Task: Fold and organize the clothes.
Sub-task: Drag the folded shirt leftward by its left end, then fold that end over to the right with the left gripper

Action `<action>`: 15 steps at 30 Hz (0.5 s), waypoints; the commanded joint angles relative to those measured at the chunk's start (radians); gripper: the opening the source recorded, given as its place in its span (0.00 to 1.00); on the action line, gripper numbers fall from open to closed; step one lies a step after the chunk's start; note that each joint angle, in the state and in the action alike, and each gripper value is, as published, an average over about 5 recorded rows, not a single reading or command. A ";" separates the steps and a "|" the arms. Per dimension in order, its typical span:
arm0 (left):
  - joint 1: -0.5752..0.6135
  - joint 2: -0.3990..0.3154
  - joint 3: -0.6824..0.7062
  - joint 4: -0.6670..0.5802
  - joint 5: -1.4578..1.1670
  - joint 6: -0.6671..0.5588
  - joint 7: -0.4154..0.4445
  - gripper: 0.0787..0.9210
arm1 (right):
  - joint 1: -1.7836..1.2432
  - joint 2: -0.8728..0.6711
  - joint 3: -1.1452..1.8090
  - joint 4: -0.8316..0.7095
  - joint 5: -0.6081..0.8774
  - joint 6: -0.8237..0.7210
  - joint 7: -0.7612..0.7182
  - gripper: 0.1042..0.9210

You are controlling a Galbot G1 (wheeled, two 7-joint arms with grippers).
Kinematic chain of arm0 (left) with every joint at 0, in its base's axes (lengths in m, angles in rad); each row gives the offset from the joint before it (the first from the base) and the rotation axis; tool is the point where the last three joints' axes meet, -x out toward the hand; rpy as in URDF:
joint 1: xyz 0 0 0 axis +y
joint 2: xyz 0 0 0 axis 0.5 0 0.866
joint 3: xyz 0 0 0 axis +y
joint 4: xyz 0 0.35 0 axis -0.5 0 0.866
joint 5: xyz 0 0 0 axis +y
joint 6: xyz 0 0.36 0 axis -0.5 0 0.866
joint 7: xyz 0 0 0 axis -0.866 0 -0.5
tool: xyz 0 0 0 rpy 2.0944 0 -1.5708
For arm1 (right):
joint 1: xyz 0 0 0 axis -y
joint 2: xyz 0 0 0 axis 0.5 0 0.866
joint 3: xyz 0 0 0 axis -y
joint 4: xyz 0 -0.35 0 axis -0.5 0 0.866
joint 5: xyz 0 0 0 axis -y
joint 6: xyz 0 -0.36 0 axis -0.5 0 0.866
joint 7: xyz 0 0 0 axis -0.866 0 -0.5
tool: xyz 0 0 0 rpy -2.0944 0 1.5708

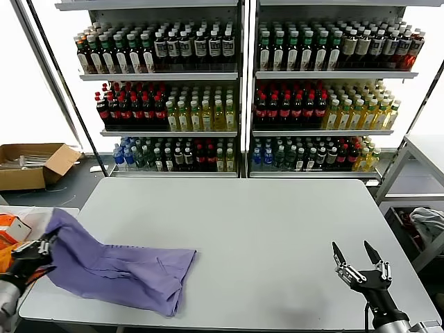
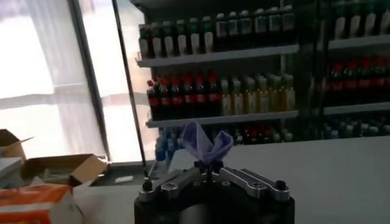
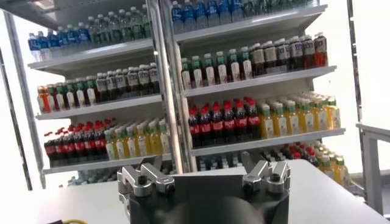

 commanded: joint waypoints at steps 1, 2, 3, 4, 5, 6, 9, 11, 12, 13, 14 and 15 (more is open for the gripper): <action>-0.018 -0.104 0.285 -0.162 0.075 0.019 -0.026 0.01 | -0.004 0.006 0.002 0.003 -0.007 0.002 0.000 0.88; -0.024 -0.116 0.308 -0.158 0.093 0.018 -0.026 0.01 | -0.007 0.007 0.001 0.003 -0.008 0.003 -0.001 0.88; -0.029 -0.129 0.329 -0.152 0.108 0.018 -0.027 0.01 | -0.010 0.008 0.001 0.004 -0.009 0.004 -0.002 0.88; -0.032 -0.139 0.346 -0.147 0.121 0.019 -0.027 0.01 | -0.013 0.008 0.002 0.004 -0.011 0.005 -0.003 0.88; -0.036 -0.150 0.363 -0.140 0.135 0.019 -0.027 0.01 | -0.016 0.009 0.003 0.005 -0.012 0.006 -0.003 0.88; -0.038 -0.161 0.379 -0.135 0.145 0.020 -0.028 0.01 | -0.019 0.010 0.003 0.007 -0.013 0.007 -0.004 0.88; -0.042 -0.193 0.419 -0.117 0.193 0.020 -0.029 0.01 | -0.022 0.012 0.006 0.009 -0.012 0.011 -0.006 0.88; -0.046 -0.223 0.440 -0.105 0.219 0.019 -0.032 0.01 | -0.021 0.015 0.006 0.006 -0.012 0.014 -0.008 0.88; -0.047 -0.239 0.449 -0.100 0.229 0.019 -0.034 0.01 | -0.021 0.017 0.005 0.004 -0.013 0.015 -0.008 0.88; -0.047 -0.255 0.458 -0.098 0.236 0.019 -0.036 0.01 | -0.022 0.019 0.004 0.002 -0.013 0.016 -0.009 0.88; -0.046 -0.270 0.467 -0.098 0.242 0.019 -0.037 0.01 | -0.022 0.021 0.003 0.000 -0.014 0.017 -0.009 0.88; -0.043 -0.282 0.475 -0.100 0.248 0.019 -0.038 0.01 | -0.023 0.022 0.002 -0.002 -0.015 0.017 -0.010 0.88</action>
